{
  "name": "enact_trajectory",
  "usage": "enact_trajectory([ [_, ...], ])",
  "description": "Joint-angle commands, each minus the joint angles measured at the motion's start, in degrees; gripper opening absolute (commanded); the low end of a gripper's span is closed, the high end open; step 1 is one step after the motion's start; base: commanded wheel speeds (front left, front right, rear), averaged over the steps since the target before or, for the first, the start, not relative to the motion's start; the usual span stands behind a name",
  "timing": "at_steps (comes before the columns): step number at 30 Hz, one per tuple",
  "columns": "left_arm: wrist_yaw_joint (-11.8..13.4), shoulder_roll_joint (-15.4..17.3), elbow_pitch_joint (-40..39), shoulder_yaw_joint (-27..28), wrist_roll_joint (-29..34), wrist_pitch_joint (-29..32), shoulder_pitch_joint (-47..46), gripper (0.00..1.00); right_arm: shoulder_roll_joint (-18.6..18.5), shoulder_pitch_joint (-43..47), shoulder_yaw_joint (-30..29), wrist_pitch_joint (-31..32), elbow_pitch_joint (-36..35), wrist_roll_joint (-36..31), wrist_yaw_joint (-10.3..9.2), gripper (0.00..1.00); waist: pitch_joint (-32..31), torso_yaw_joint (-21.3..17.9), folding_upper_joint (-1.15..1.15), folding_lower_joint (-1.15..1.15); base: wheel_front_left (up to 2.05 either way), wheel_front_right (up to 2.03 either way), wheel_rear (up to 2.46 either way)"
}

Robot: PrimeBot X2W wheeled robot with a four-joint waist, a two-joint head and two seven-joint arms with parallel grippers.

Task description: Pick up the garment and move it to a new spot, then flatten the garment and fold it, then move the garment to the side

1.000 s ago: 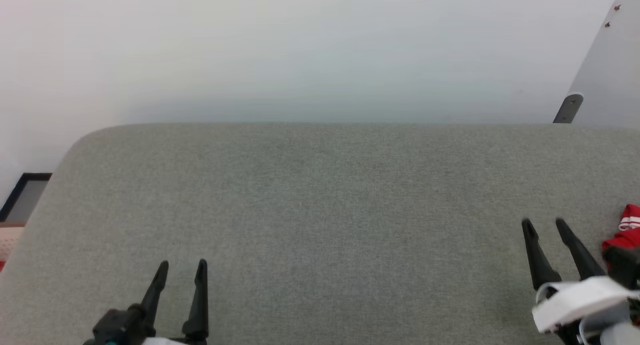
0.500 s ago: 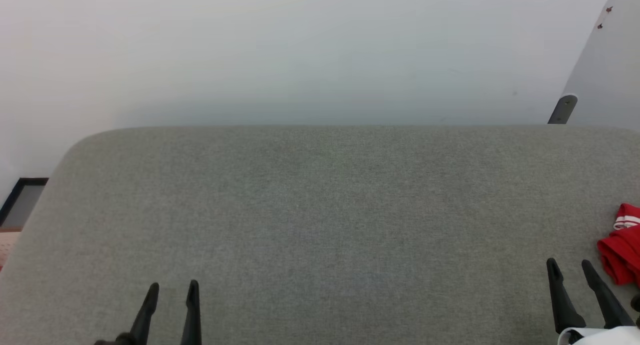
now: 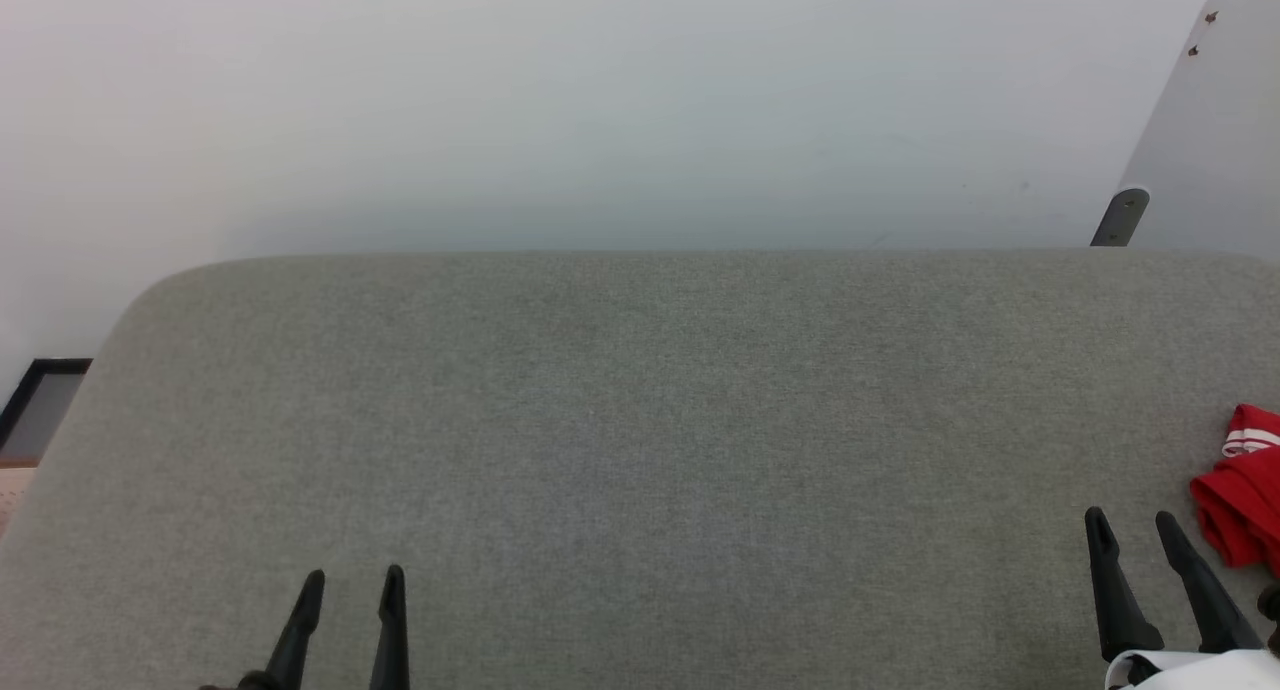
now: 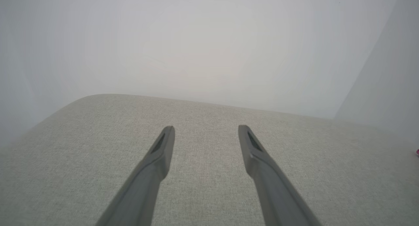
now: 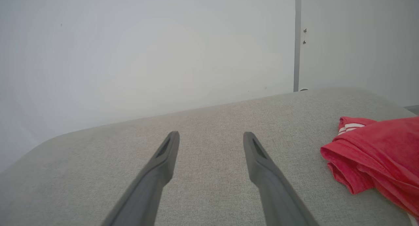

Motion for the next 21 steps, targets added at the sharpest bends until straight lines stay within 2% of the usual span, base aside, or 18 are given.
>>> enact_trajectory([
  [1, -0.1, 0.2, -0.2, 0.1, 0.1, 0.0, -0.2, 1.0, 0.2, 0.6, -0.3, 0.0, -0.5, -0.5, -0.06, 1.0, 0.0, 0.0, 0.0, 0.0, 0.0, 0.0, 0.0],
  [21, -0.1, -0.7, -0.1, 2.2, -0.6, 0.0, 0.2, 1.0, 0.9, -0.7, 0.9, 0.4, -0.5, 0.0, -0.06, 1.0, 0.4, -0.6, 0.0, 0.0, 0.0, 0.0, 0.0],
])
